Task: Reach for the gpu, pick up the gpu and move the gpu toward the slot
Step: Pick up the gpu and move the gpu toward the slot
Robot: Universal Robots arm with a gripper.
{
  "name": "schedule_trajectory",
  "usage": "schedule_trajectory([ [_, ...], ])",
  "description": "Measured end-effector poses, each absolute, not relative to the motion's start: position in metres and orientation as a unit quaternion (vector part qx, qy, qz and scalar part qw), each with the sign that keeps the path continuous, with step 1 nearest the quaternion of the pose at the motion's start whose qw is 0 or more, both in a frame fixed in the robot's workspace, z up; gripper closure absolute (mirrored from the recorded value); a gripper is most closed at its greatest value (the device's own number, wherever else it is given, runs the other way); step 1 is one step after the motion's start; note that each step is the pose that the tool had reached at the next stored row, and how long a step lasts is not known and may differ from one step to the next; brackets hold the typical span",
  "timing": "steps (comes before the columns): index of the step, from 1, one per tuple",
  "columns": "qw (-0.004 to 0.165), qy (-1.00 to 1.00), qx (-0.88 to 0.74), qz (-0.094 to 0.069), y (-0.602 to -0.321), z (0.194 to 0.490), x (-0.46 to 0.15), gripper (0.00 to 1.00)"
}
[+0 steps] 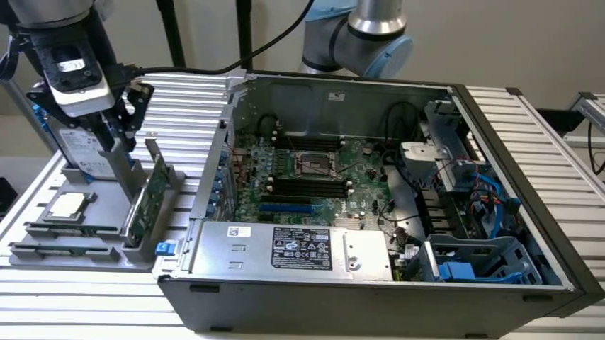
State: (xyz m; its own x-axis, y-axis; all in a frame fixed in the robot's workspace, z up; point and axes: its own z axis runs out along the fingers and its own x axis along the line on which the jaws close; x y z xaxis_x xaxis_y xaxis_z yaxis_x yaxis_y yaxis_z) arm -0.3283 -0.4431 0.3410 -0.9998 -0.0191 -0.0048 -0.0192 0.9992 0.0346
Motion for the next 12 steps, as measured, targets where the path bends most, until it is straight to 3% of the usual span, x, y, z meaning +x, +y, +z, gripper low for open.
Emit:
schedule_trajectory([
  [12,0.003,1.000,-0.010,0.017,-0.449,0.320,-0.331,0.64],
])
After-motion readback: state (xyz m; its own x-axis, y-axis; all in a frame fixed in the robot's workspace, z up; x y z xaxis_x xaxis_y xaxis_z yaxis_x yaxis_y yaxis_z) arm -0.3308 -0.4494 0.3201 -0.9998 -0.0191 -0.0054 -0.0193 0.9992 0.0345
